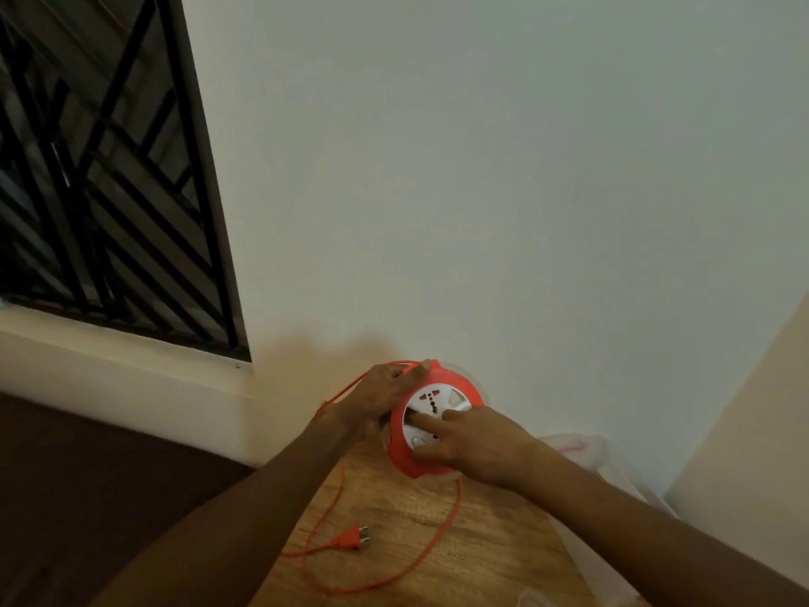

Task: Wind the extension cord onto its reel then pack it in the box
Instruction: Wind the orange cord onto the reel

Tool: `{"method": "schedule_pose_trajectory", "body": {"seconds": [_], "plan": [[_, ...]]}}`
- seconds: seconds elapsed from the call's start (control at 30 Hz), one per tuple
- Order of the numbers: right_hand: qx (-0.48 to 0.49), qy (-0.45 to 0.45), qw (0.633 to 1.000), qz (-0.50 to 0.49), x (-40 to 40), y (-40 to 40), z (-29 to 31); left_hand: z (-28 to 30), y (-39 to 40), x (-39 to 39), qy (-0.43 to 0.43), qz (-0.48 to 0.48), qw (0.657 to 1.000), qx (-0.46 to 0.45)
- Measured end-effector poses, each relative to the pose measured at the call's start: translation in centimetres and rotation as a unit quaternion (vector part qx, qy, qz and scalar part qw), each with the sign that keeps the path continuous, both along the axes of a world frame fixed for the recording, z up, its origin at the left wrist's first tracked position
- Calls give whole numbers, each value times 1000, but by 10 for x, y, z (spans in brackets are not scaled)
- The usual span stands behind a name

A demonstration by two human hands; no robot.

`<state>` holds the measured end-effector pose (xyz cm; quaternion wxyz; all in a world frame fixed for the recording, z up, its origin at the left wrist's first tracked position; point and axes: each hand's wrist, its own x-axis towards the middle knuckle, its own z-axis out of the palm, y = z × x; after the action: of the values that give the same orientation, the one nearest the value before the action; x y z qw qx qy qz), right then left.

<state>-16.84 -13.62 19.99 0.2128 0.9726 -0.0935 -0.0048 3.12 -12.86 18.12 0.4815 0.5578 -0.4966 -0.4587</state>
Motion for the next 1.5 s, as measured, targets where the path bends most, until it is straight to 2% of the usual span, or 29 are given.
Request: {"method": "schedule_pose_trajectory", "body": {"seconds": [0.2,0.27,0.37,0.5,0.57,0.73,0.8,0.83,0.87,0.93,1.0,1.07,1.13,1.2,1.5], "plan": [[-63,45,996,-53,17,12,1,-3,3,-11,26,-19,999,6],[-33,3,994,-101,23,16,3,-2,3,-12,17,-17,1000,-1],[26,-115,975,-189,26,13,13,-4,3,-14,41,-12,999,-5],[100,-277,911,-287,25,3,24,-11,-1,-17,88,40,995,-29],[131,-315,876,-341,28,-2,19,-11,-4,-19,86,74,993,-44],[247,-411,756,-445,38,-7,2,-8,-3,-28,43,128,988,-80],[281,-422,739,-444,36,-7,-4,-11,-1,-27,34,135,987,-74],[272,-420,754,-425,33,-6,-6,-12,-1,-24,42,134,988,-67],[237,-412,788,-390,28,-5,-7,-13,-1,-20,52,129,988,-60],[112,-369,877,-287,15,-6,-9,-11,-2,-13,45,118,991,-50],[18,-289,939,-186,1,-8,-7,-6,-1,-8,30,108,993,-41],[-12,-187,977,-103,-8,-10,-7,-4,1,-4,40,88,995,-36],[-2,-107,993,-50,-12,-11,-5,-4,1,-3,30,65,997,-29],[12,-65,998,-23,-13,-10,-3,-4,2,-3,8,49,999,-18],[6,90,995,-36,0,-1,16,-6,2,-7,-23,-14,1000,-5]]}}
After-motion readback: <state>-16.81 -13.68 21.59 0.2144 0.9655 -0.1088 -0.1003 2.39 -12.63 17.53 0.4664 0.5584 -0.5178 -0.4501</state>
